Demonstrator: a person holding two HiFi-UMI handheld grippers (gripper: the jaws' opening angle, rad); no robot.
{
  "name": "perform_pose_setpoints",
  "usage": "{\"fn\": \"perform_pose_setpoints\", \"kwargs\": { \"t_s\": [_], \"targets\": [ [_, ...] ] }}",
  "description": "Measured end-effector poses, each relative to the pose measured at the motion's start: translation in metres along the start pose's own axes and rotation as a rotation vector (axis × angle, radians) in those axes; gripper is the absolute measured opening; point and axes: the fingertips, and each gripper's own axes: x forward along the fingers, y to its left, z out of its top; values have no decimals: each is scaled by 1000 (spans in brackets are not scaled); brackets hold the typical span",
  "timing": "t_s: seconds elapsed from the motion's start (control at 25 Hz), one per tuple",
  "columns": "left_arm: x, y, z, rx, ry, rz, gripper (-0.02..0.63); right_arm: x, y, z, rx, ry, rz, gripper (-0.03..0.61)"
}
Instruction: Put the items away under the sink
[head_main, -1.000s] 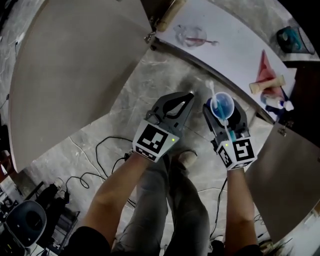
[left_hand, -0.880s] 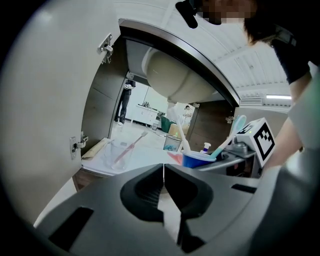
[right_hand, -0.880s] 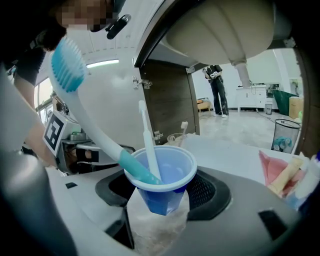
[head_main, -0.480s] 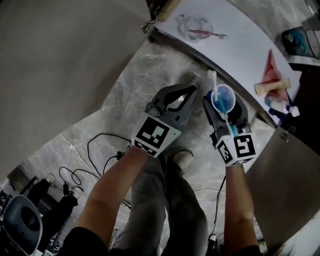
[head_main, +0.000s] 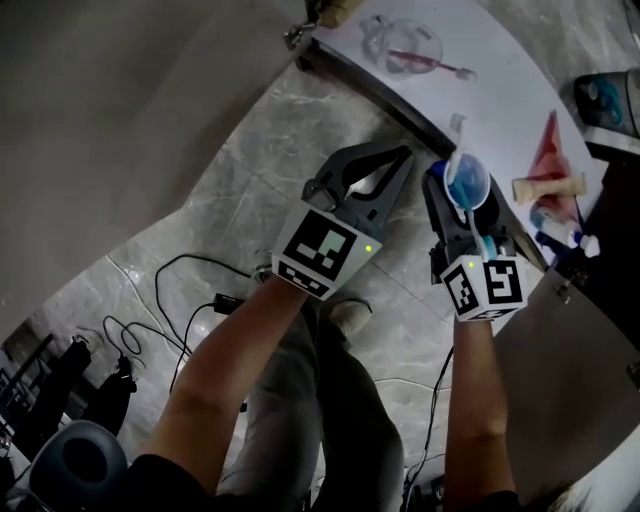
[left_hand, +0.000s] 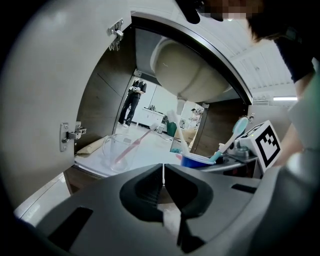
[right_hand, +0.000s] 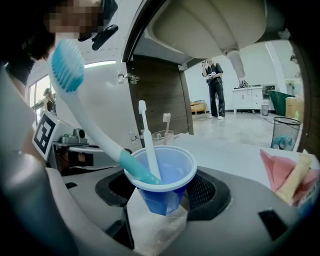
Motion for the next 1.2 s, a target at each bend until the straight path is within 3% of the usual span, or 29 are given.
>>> {"fn": "perform_pose_setpoints", "kwargs": {
  "t_s": [0.48, 1.2],
  "targets": [
    [47, 8, 1, 26, -28, 3, 11, 16, -42, 5, -2, -41, -53, 316],
    [97, -6, 9, 72, -53, -49, 11, 20, -121, 14, 63, -123, -248, 316]
  ]
}}
